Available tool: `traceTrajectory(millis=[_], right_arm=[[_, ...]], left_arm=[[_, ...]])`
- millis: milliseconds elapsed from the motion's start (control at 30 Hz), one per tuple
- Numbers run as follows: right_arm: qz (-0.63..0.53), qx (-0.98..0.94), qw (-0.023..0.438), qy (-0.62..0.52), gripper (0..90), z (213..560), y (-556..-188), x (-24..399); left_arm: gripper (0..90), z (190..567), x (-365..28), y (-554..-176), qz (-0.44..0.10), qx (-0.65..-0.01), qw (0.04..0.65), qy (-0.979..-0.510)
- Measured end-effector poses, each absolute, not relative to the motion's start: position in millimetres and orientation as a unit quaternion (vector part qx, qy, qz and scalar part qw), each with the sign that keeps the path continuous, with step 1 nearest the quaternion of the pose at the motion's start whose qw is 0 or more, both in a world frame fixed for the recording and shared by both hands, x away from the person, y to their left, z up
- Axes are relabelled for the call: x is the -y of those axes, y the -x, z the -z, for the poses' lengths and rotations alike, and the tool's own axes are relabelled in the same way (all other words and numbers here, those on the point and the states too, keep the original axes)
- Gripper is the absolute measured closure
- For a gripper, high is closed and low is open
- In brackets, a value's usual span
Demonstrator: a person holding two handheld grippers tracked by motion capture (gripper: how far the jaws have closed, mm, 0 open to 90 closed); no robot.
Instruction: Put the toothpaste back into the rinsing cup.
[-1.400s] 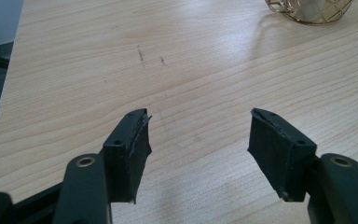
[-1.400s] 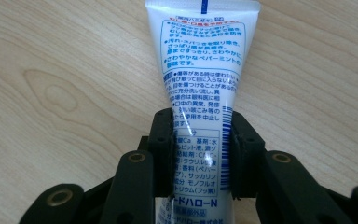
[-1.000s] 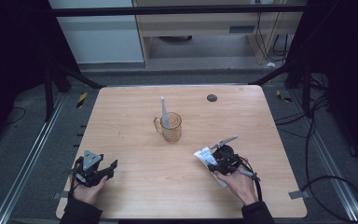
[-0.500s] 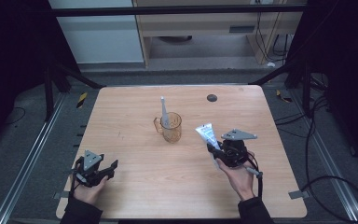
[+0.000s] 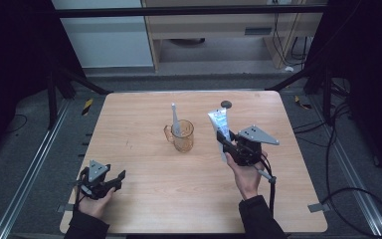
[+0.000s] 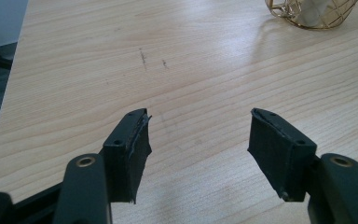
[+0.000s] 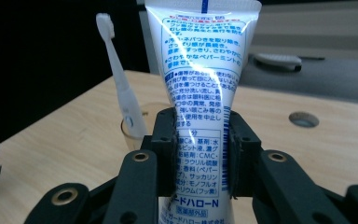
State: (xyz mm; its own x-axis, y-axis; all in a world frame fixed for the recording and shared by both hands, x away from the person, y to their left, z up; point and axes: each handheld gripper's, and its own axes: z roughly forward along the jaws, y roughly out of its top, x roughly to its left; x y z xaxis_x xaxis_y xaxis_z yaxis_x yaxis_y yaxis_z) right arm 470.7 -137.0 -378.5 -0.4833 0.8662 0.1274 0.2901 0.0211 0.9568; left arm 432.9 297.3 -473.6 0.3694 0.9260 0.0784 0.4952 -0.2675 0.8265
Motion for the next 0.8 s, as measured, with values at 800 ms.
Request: traceTrajectory(millis=[800], right_arm=[[-0.617,-0.583,0.31,-0.428,69.2,371.0,-521.4,105.1]], left_arm=[[37.0,474.1,-299.6,-433.6,-0.294,-0.483,0.37,-0.737]])
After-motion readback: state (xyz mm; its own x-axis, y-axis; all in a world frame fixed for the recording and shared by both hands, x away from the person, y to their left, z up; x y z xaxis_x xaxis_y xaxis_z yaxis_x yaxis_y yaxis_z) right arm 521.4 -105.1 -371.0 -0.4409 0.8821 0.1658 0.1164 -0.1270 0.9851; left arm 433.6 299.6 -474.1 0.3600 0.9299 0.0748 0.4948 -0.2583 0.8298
